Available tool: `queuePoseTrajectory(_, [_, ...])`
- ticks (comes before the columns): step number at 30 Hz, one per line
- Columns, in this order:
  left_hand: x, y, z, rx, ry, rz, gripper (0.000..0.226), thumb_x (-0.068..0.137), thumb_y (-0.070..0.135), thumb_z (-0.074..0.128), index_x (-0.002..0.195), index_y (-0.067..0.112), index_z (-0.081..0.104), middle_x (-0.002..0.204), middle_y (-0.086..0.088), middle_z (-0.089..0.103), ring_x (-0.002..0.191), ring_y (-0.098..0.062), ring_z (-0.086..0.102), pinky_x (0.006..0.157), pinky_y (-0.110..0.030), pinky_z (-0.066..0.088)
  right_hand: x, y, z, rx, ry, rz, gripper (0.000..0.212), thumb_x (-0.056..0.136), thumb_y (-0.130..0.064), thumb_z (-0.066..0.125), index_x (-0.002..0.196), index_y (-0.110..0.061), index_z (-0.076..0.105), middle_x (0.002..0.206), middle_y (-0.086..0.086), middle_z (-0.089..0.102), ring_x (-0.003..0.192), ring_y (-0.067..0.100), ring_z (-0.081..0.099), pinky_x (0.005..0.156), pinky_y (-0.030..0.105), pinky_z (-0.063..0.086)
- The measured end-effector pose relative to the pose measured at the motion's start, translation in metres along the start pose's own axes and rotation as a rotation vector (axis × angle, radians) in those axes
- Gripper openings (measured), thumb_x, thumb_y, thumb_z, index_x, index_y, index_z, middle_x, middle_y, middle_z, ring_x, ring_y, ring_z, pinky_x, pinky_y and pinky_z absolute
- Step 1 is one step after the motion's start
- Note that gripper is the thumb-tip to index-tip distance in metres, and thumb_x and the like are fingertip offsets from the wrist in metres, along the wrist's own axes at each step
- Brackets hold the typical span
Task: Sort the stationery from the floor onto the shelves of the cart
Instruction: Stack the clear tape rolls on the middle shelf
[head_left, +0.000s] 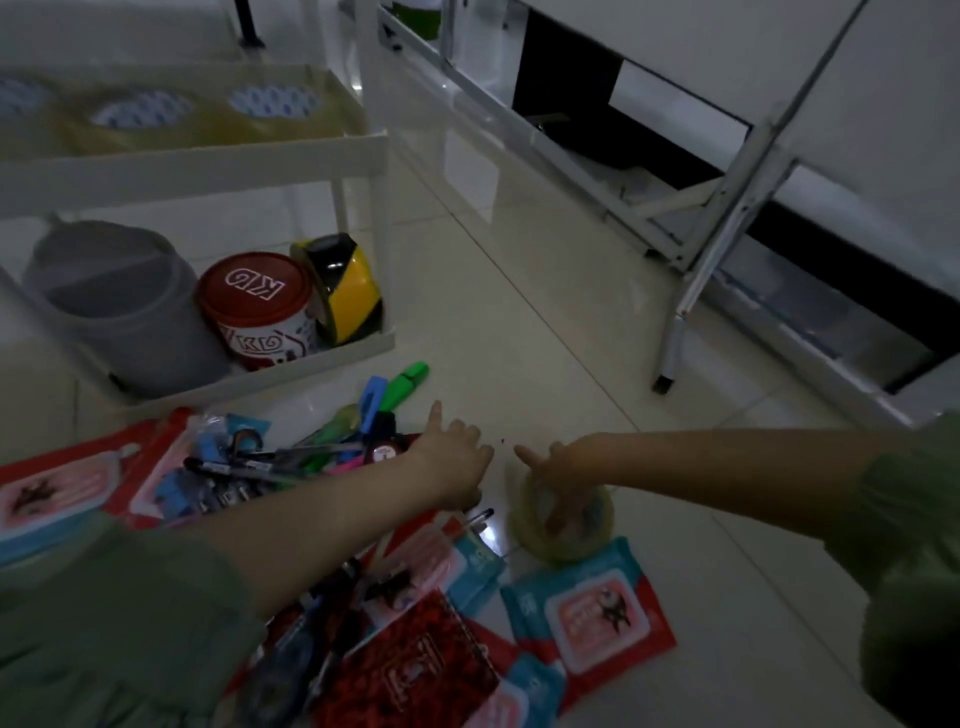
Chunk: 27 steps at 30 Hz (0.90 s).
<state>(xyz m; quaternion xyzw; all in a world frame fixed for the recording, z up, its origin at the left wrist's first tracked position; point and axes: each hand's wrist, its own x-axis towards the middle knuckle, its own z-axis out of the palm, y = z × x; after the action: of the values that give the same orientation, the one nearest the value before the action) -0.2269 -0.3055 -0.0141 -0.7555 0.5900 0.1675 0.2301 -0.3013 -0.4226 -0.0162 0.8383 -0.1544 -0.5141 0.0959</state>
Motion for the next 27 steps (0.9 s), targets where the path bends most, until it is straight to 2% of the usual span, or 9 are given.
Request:
queuePoseTrajectory(2, [0.002, 0.001, 0.003, 0.004, -0.015, 0.005, 0.057, 0.097, 0.037, 0.036, 0.144, 0.007, 0.023, 0.147, -0.02, 0.027, 0.136, -0.034, 0.026, 0.114, -0.056, 0.008, 0.004, 0.011, 0.007, 0.052, -0.042, -0.005, 0.103, 0.085, -0.054, 0.055, 0.147, -0.023, -0.021, 0.158, 0.019, 0.002, 0.141, 0.035, 0.022, 0.112, 0.038, 0.028])
queuePoseTrajectory(5, [0.0, -0.001, 0.008, -0.031, -0.028, -0.02, 0.064, 0.097, 0.036, 0.037, 0.148, 0.009, 0.01, 0.152, -0.021, 0.017, 0.141, -0.035, 0.017, 0.115, -0.053, 0.011, 0.008, 0.02, 0.014, 0.132, -0.031, 0.041, 0.115, 0.082, -0.053, 0.061, 0.144, -0.022, -0.03, 0.157, 0.022, 0.0, 0.143, 0.036, 0.017, 0.114, 0.038, 0.025])
queuePoseTrajectory(9, [-0.01, -0.008, 0.011, -0.043, -0.007, -0.059, 0.073, 0.098, 0.037, 0.034, 0.148, 0.005, -0.009, 0.156, -0.021, -0.002, 0.145, -0.036, 0.0, 0.116, -0.052, 0.005, 0.005, 0.016, 0.017, 0.27, 0.063, -0.068, 0.104, 0.08, -0.054, 0.062, 0.149, -0.032, -0.012, 0.157, 0.014, -0.012, 0.144, 0.038, 0.009, 0.115, 0.043, 0.025])
queuePoseTrajectory(13, [-0.014, -0.017, 0.012, -0.056, 0.001, -0.102, 0.074, 0.098, 0.036, 0.034, 0.147, 0.003, -0.01, 0.156, -0.023, -0.004, 0.145, -0.036, -0.001, 0.117, -0.051, 0.008, -0.003, -0.008, 0.022, 0.326, 0.159, -0.104, 0.124, 0.07, -0.055, 0.072, 0.147, -0.029, -0.02, 0.155, 0.015, 0.007, 0.14, 0.04, 0.016, 0.109, 0.052, 0.028])
queuePoseTrajectory(18, [-0.016, -0.025, 0.006, -0.135, 0.025, -0.141, 0.078, 0.096, 0.041, 0.037, 0.147, 0.004, -0.01, 0.156, -0.023, -0.004, 0.145, -0.035, -0.002, 0.117, -0.05, 0.005, -0.007, -0.015, 0.014, 0.232, 0.161, -0.041, 0.113, 0.072, -0.052, 0.071, 0.149, -0.023, -0.007, 0.15, 0.019, 0.017, 0.134, 0.04, 0.022, 0.107, 0.048, 0.034])
queuePoseTrajectory(20, [-0.018, -0.034, -0.004, -0.261, 0.065, -0.132, 0.084, 0.094, 0.047, 0.039, 0.147, 0.006, -0.011, 0.157, -0.02, -0.004, 0.146, -0.032, -0.002, 0.117, -0.047, 0.006, -0.015, -0.01, -0.013, 0.317, 0.095, 0.017, 0.115, 0.074, -0.052, 0.069, 0.149, -0.021, -0.014, 0.153, 0.02, 0.011, 0.136, 0.04, 0.025, 0.109, 0.045, 0.036])
queuePoseTrajectory(22, [-0.027, -0.051, -0.024, -0.517, 0.138, -0.099, 0.095, 0.088, 0.052, 0.049, 0.148, 0.009, -0.011, 0.158, -0.014, -0.001, 0.146, -0.026, 0.004, 0.118, -0.038, 0.011, -0.028, -0.002, -0.05, 0.486, 0.105, 0.012, 0.119, 0.072, -0.056, 0.069, 0.148, -0.02, -0.014, 0.151, 0.023, 0.021, 0.129, 0.04, 0.041, 0.103, 0.045, 0.043])
queuePoseTrajectory(25, [-0.053, -0.089, -0.059, -0.991, 0.364, -0.064, 0.109, 0.074, 0.047, 0.07, 0.149, 0.021, -0.004, 0.158, -0.006, 0.01, 0.145, -0.018, 0.014, 0.114, -0.027, 0.021, -0.064, 0.012, -0.111, 0.592, 0.422, -0.1, 0.104, 0.066, -0.057, 0.072, 0.143, -0.017, 0.015, 0.139, 0.013, 0.042, 0.119, 0.031, 0.049, 0.09, 0.037, 0.047])
queuePoseTrajectory(27, [-0.075, -0.113, -0.081, -1.242, 0.547, -0.054, 0.132, 0.047, 0.061, 0.078, 0.148, 0.03, 0.0, 0.153, -0.004, 0.022, 0.142, -0.017, 0.022, 0.113, -0.03, 0.026, -0.095, 0.02, -0.146, 0.755, 0.64, -0.188, 0.097, 0.07, -0.052, 0.072, 0.143, -0.013, 0.021, 0.138, 0.009, 0.043, 0.119, 0.027, 0.047, 0.086, 0.032, 0.044])
